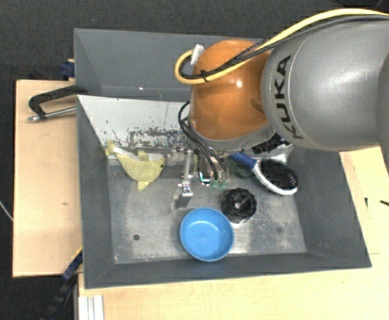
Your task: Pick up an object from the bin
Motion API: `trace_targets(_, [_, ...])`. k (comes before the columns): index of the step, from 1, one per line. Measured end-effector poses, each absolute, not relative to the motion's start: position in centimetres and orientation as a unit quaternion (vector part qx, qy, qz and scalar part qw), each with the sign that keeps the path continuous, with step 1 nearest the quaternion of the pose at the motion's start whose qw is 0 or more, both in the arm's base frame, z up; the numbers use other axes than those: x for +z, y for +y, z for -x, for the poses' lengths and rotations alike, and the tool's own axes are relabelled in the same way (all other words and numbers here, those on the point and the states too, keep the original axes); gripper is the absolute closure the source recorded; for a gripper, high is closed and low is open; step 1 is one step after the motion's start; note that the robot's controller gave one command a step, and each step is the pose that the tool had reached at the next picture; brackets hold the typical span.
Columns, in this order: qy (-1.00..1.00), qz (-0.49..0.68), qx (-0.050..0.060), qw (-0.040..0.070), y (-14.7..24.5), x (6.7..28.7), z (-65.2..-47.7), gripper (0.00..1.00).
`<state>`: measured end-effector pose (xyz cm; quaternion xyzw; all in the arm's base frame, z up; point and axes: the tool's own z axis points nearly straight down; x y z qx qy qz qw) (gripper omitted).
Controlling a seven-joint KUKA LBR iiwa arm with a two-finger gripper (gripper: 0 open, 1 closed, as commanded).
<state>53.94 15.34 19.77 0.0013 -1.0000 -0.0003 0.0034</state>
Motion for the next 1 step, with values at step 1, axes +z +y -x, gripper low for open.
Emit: trace_targets(1, [-0.997,-0.075,-0.001,-0.004,7.80,8.21,-53.26,0.00])
